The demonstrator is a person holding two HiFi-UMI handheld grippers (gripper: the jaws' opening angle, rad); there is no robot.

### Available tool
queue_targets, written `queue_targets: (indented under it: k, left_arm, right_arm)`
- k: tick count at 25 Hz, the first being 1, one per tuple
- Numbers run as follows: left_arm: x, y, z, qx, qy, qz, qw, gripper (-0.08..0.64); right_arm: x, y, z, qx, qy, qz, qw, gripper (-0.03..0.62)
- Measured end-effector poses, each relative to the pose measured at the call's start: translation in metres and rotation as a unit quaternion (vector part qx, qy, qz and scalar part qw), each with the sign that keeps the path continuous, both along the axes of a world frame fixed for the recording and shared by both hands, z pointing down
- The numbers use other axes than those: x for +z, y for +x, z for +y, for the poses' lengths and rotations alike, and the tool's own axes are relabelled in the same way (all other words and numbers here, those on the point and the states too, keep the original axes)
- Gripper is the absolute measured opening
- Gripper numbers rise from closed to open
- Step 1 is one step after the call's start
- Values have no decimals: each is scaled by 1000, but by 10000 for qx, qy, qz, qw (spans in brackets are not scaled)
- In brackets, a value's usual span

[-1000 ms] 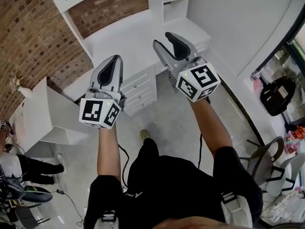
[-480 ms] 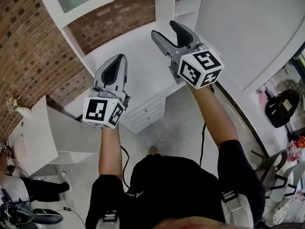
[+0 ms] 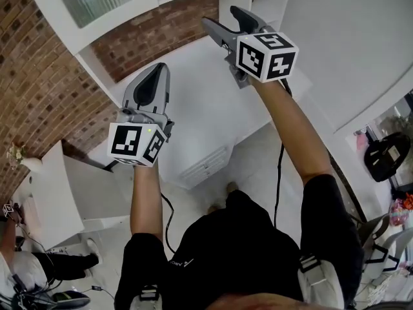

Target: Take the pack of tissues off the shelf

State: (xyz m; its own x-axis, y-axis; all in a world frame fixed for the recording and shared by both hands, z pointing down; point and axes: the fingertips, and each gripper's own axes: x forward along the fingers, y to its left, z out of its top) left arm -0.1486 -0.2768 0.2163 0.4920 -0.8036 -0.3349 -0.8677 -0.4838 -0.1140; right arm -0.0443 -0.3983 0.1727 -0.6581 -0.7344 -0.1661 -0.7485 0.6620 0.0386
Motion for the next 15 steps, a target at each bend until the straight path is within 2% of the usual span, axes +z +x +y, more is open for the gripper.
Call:
queue_targets:
  k: [8,15]
  left_arm:
    - [2,2,-92,-313,-2,-56,9995,-2]
    - [-8,7,-149,-579,-6,57,9983,-2]
  right_arm:
    - [-15,-22,-123,-79,-78,111,9999,383]
    - [-22,-45,-211,-55,-369,300,9989,429]
